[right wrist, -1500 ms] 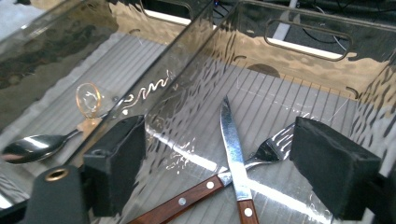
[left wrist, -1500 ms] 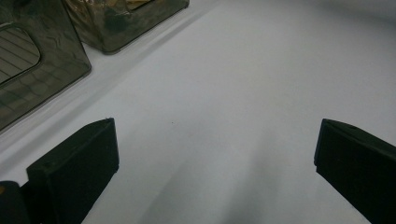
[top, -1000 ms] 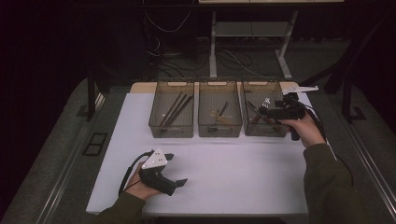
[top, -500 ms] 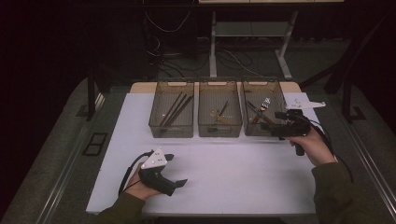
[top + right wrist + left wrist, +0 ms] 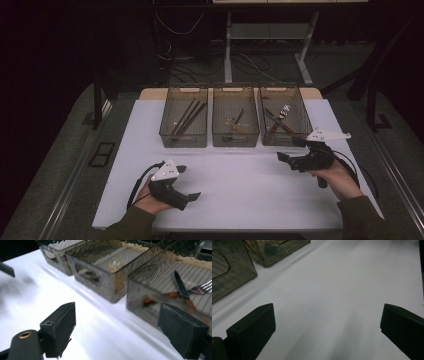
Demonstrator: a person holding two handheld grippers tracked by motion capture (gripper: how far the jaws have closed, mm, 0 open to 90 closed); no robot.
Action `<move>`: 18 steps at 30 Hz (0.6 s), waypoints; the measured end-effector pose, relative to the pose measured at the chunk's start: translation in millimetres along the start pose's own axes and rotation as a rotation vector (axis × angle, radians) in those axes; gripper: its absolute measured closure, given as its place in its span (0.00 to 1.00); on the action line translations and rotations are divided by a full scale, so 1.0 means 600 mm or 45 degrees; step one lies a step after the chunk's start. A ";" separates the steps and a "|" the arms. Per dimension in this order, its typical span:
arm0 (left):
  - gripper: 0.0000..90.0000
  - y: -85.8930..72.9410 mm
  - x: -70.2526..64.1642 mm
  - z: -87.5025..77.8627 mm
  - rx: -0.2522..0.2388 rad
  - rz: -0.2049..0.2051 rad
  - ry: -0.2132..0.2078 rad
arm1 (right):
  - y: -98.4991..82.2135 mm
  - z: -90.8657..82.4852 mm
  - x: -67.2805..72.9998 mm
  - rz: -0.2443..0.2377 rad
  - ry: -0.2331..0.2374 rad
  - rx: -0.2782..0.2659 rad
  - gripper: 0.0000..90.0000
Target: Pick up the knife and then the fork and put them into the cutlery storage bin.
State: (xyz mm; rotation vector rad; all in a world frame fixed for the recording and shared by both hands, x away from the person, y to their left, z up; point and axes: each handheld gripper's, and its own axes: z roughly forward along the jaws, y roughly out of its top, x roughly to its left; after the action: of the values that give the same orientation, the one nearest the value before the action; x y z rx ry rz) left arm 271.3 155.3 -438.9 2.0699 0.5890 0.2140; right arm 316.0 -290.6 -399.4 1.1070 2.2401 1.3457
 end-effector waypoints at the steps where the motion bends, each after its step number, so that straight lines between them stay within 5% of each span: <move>1: 0.00 0.000 0.000 0.000 -0.001 -0.001 0.000 | -0.006 -0.001 0.004 0.001 0.004 0.001 0.17; 18: 0.00 0.000 -0.002 -0.002 -0.004 0.007 0.001 | -0.091 -0.027 0.048 0.014 -0.011 -0.001 0.17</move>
State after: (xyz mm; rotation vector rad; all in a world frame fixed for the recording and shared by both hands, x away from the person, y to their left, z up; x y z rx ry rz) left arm 270.1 155.6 -438.0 2.0685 0.5833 0.2186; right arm 262.3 -293.5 -433.7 1.1238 2.2305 1.3437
